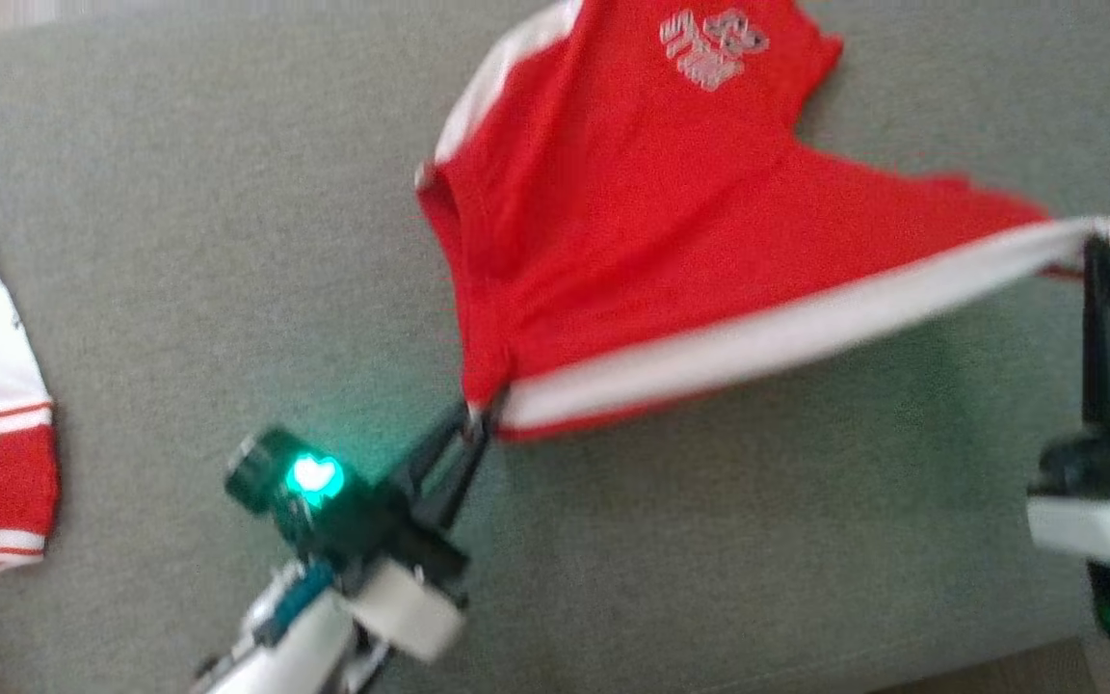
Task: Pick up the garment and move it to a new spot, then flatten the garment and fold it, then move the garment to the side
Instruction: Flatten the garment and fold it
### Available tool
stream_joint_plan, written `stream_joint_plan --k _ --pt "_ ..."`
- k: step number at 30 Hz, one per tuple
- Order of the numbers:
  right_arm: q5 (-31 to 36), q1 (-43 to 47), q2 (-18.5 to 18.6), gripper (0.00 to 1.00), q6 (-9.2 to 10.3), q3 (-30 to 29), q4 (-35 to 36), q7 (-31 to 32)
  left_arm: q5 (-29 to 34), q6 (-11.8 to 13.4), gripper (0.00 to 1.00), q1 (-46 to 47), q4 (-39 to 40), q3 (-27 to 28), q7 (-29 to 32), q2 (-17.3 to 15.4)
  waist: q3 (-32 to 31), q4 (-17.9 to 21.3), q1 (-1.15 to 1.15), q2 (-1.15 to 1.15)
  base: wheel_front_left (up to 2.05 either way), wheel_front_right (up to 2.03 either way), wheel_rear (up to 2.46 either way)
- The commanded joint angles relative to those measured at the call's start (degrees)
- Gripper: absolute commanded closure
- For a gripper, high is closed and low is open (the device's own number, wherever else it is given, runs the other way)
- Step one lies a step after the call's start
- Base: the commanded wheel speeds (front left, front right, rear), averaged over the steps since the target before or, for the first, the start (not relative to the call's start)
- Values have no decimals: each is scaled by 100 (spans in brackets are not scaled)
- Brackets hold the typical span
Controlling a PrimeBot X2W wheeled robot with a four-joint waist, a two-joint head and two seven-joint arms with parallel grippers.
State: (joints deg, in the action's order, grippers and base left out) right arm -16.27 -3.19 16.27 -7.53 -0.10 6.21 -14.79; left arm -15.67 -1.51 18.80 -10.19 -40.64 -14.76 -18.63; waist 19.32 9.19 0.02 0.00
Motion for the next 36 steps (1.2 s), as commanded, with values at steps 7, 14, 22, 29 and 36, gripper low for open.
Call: stream_joint_plan --k 7,14,22,29,36 --pt "-201 1103 325 100 4 -121 687 -21 183 117 100 -914 734 274 -23 -138 -311 175 -2 0 0 0 0" --pt "138 1230 450 100 4 -435 529 -21 45 41 100 -1217 1307 490 -24 0 -395 71 -2 0 0 0 0" --pt "142 -683 1031 100 4 289 -1039 -20 -94 3 100 74 609 590 128 763 173 -382 -2 0 0 0 0" --pt "-184 -2531 1630 100 4 1285 -2361 180 -262 97 100 943 -144 738 209 1253 591 -742 -2 0 0 0 0" --pt "-627 -3758 1934 100 4 2261 -3347 160 -422 198 100 1472 -621 743 159 1473 874 -1017 -2 0 0 0 0"
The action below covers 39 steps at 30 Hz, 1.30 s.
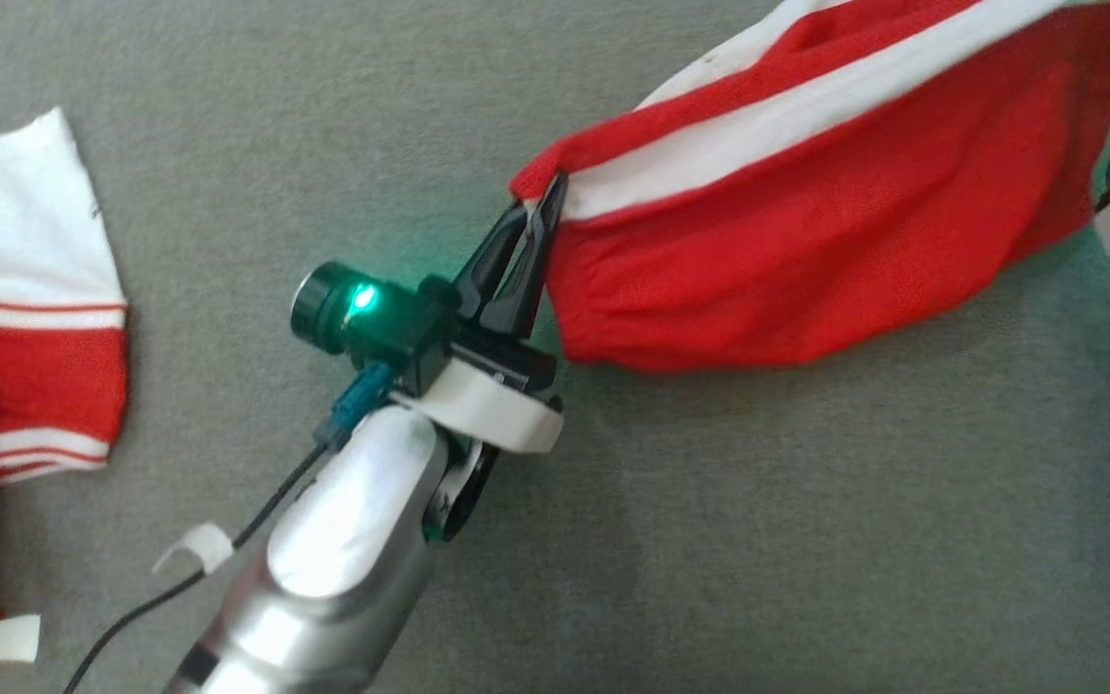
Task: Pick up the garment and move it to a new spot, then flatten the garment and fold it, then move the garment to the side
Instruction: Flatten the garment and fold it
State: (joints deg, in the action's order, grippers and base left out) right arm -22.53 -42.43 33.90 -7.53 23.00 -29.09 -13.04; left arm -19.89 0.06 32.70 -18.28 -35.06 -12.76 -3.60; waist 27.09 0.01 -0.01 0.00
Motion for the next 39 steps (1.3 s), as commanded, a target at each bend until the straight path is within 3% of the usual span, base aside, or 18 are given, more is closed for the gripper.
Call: stream_joint_plan --k 1,6,9,10,11,12,13,14,19,25,33,34,35,36,37,38,39 --pt "-65 10 213 100 4 106 32 -30 -43 47 100 153 118 160 -54 -4 137 -148 1 0 0 0 0" --pt "-436 -588 311 100 4 874 -548 -105 -188 304 100 447 -214 102 -137 58 279 -317 1 0 0 0 0" --pt "-589 -863 328 100 4 1230 -844 -145 -359 315 100 545 -308 2 -177 67 327 -377 1 0 0 0 0" --pt "-645 -939 317 95 4 1331 -925 -156 -441 303 100 565 -318 -58 -186 68 336 -386 1 0 0 0 0" --pt "-706 -1003 302 79 4 1424 -1001 -165 -521 284 88 583 -328 -123 -194 69 344 -392 1 0 0 0 0" --pt "-763 -1055 289 56 4 1506 -1072 -173 -585 278 68 602 -345 -184 -200 69 345 -395 1 0 0 0 0" --pt "-824 -1098 275 0 4 1561 -1144 -180 -628 285 31 621 -368 -239 -206 70 339 -397 1 0 0 0 0" --pt "-870 -1134 265 0 4 1580 -1216 -186 -660 298 0 638 -390 -284 -210 70 325 -397 1 0 0 0 0" --pt "-1245 -858 202 0 4 1348 -1209 -194 -277 634 0 500 -60 -120 -221 71 100 -365 1 0 0 0 0" --pt "-1872 -507 79 0 4 1354 -1743 -53 525 1166 0 -375 837 382 -223 57 -159 -471 1 0 0 0 0" --pt "-2725 -114 90 0 4 1652 -2099 767 1010 1326 0 -1539 1635 675 -223 64 -426 -860 1 0 0 0 0" --pt "-2851 -52 100 4 4 1709 -2107 950 1048 1321 0 -1640 1684 697 -223 65 -458 -894 1 0 0 0 0" --pt "-2945 -2 118 13 4 1780 -2098 1114 1089 1317 0 -1730 1728 719 -223 65 -486 -919 1 0 0 0 0" --pt "-3034 37 140 29 4 1830 -2096 1245 1134 1318 0 -1804 1768 744 -223 66 -513 -938 1 0 0 0 0" --pt "-3118 62 157 58 4 1852 -2113 1343 1177 1319 0 -1866 1804 773 -223 66 -540 -944 1 0 0 0 0" --pt "-3215 85 180 100 4 1876 -2194 1437 1224 1310 0 -1974 1863 840 -223 66 -611 -930 1 0 0 0 0" --pt "-3234 87 188 100 4 1885 -2245 1442 1252 1314 0 -2016 1895 882 -223 67 -649 -909 1 0 0 0 0"
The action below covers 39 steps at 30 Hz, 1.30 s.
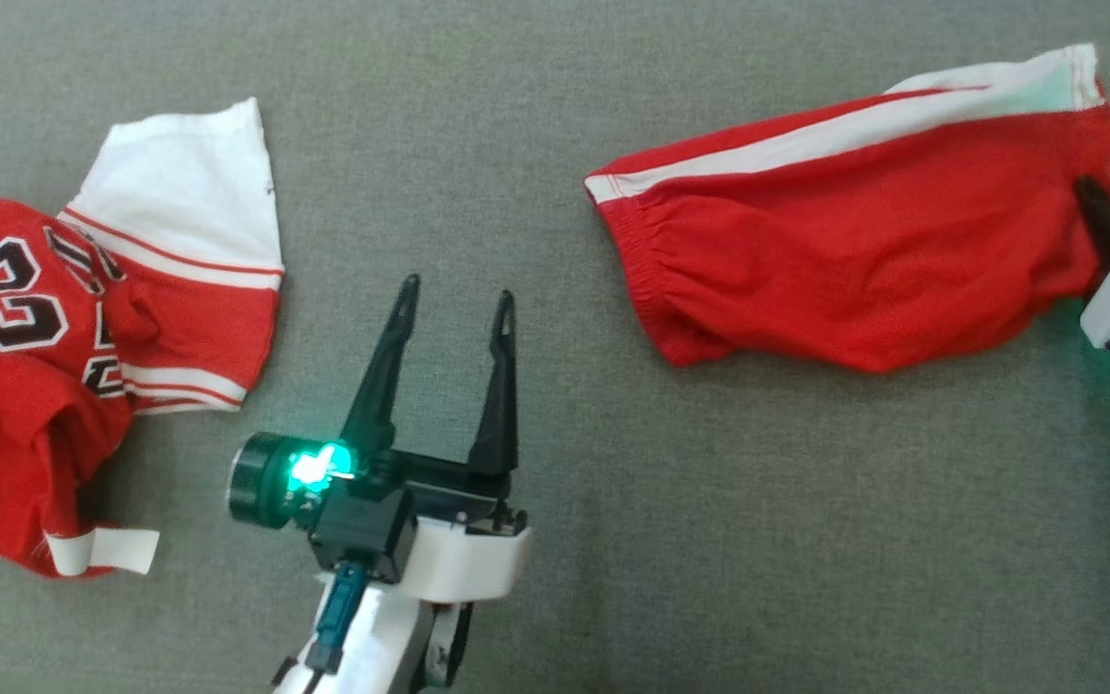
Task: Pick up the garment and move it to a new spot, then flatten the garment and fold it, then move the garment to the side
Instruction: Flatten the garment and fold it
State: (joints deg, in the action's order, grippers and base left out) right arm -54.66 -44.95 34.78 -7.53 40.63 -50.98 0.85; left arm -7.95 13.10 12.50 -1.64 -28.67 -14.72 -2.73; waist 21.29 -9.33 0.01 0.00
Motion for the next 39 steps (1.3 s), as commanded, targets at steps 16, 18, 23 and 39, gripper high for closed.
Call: stream_joint_plan --k 16,18,23,39 --pt "461 452 693 100 4 207 -710 -1000 245 -144 0 -734 231 704 -28 -130 -896 691 -1 0 0 0 0" --pt "584 303 605 100 4 197 -660 -1115 254 -181 0 -791 218 717 -28 -127 -983 764 -1 0 0 0 0" --pt "939 8 316 100 4 276 -137 -1277 290 -275 0 -898 201 732 -28 -127 -1145 882 -1 0 0 0 0" --pt "1717 1013 -1020 0 4 611 2828 -265 237 -377 0 -914 149 722 -28 -54 -1135 694 -1 0 0 0 0"
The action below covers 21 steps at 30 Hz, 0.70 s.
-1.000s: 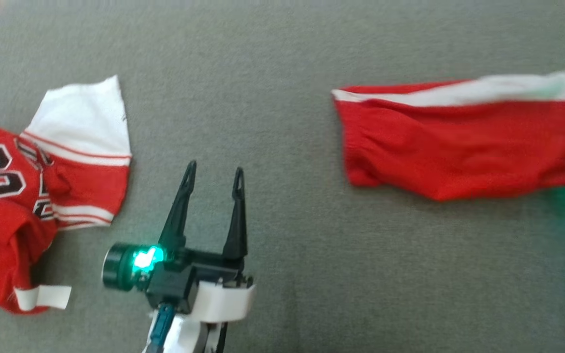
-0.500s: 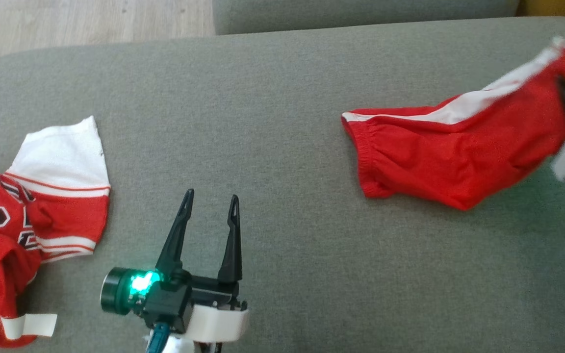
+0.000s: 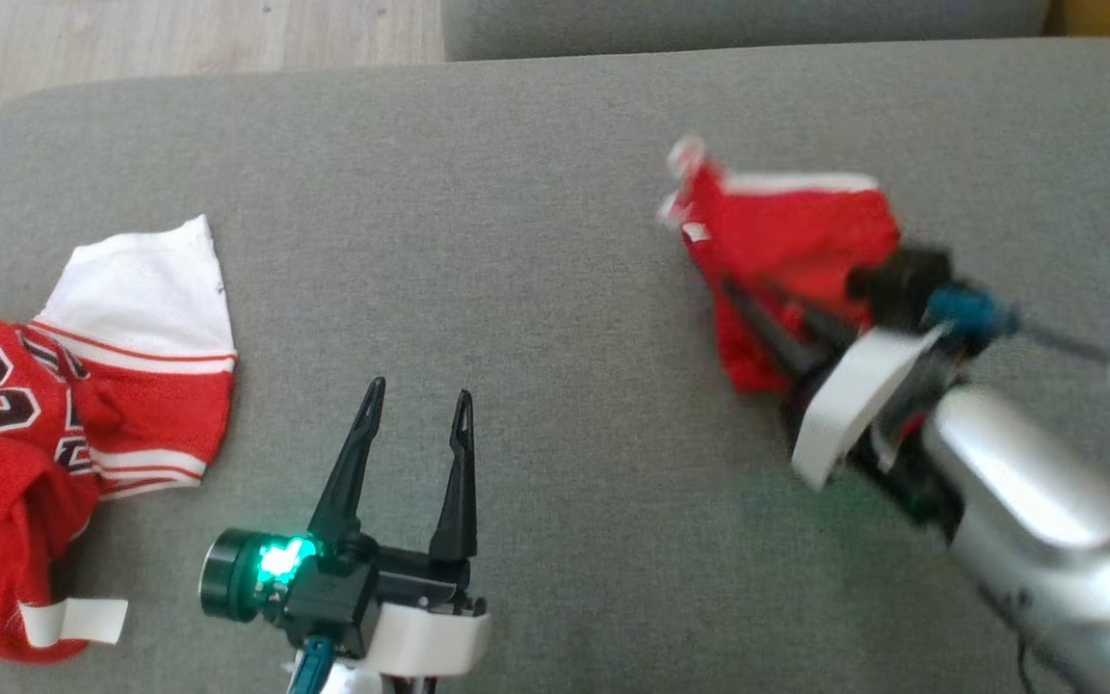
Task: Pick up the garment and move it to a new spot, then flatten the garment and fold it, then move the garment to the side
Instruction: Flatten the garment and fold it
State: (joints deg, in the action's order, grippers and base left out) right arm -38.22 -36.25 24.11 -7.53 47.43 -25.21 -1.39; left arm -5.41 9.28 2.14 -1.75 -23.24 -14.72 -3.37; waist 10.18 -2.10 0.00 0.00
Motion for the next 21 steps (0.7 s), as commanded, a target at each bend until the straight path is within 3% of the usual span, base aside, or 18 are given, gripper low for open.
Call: stream_joint_plan --k 1,7,12,21 --pt "97 255 26 0 4 -151 340 -73 -24 17 0 111 152 194 -28 13 -48 -36 0 0 0 0 0" --pt "379 819 34 0 4 -1042 639 -586 -70 69 0 -66 132 318 -28 22 -260 22 0 0 0 0 0" --pt "802 1578 -104 0 4 -2252 672 -1189 -65 92 0 -342 135 471 -28 24 -591 80 0 0 0 0 0" --pt "1850 3069 -802 0 4 -3566 1108 -1358 -73 181 0 -1072 201 907 -28 29 -1176 189 0 0 0 0 0"
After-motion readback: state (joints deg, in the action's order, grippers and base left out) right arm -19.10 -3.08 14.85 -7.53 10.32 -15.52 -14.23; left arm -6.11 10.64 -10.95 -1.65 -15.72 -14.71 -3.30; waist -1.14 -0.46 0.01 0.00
